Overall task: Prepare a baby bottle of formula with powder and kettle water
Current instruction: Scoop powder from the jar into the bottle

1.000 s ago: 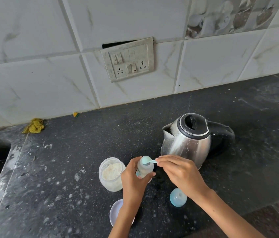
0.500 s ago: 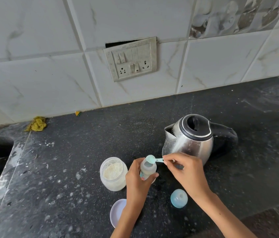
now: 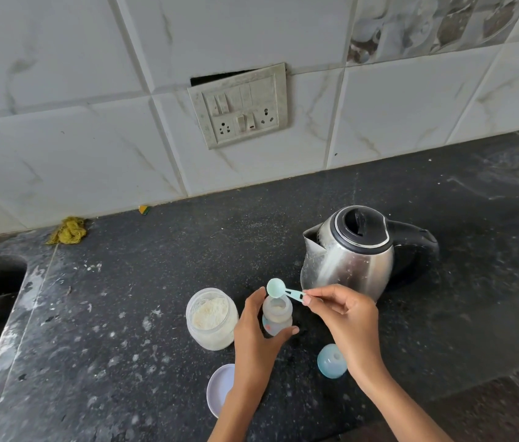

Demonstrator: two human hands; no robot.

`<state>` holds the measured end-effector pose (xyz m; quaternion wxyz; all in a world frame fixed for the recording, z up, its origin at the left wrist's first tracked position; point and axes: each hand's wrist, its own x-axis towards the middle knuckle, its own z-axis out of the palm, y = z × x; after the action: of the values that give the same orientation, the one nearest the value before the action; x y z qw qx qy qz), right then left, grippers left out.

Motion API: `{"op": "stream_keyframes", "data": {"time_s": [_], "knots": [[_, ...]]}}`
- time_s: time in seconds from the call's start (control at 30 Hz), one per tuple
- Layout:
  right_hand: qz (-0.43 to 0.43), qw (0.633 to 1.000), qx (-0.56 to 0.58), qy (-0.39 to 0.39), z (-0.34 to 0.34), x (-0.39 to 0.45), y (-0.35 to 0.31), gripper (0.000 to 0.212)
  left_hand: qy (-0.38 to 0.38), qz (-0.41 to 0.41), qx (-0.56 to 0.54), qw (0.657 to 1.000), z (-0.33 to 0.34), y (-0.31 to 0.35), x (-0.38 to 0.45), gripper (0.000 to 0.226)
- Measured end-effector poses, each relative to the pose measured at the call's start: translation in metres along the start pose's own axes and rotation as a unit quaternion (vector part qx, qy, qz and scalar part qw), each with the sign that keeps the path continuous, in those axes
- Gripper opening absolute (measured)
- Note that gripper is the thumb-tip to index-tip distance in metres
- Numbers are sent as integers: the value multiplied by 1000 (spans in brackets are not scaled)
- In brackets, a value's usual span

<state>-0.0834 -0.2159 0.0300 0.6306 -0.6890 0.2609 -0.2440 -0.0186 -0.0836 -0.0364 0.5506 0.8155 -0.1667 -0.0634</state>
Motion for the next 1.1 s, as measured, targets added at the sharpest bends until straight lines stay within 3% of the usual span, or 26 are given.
{"op": "stream_keyframes", "data": {"time_s": [0.23,0.37,0.47,0.57,0.8,0.97,1.1], "knots": [[10,997,61,-38,19,-5,-15,12,145,26,22,989,-40,22,-31,50],[-52,993,-19,-105,44,2,-20,9,221,31,9,975,-72,30,-34,32],[-155,969,-130,-141,72,9,-20,9,262,25,3,965,-86,29,-32,26],[-211,936,-214,-185,97,17,-15,9,276,10,7,961,-92,23,-32,25],[-232,871,-364,-234,125,23,-19,15,279,4,11,960,-99,20,-35,27],[-226,836,-410,-287,127,26,-20,20,267,1,12,964,-101,17,-36,26],[-250,820,-428,-286,127,25,-17,20,254,11,13,967,-101,19,-34,25]]}}
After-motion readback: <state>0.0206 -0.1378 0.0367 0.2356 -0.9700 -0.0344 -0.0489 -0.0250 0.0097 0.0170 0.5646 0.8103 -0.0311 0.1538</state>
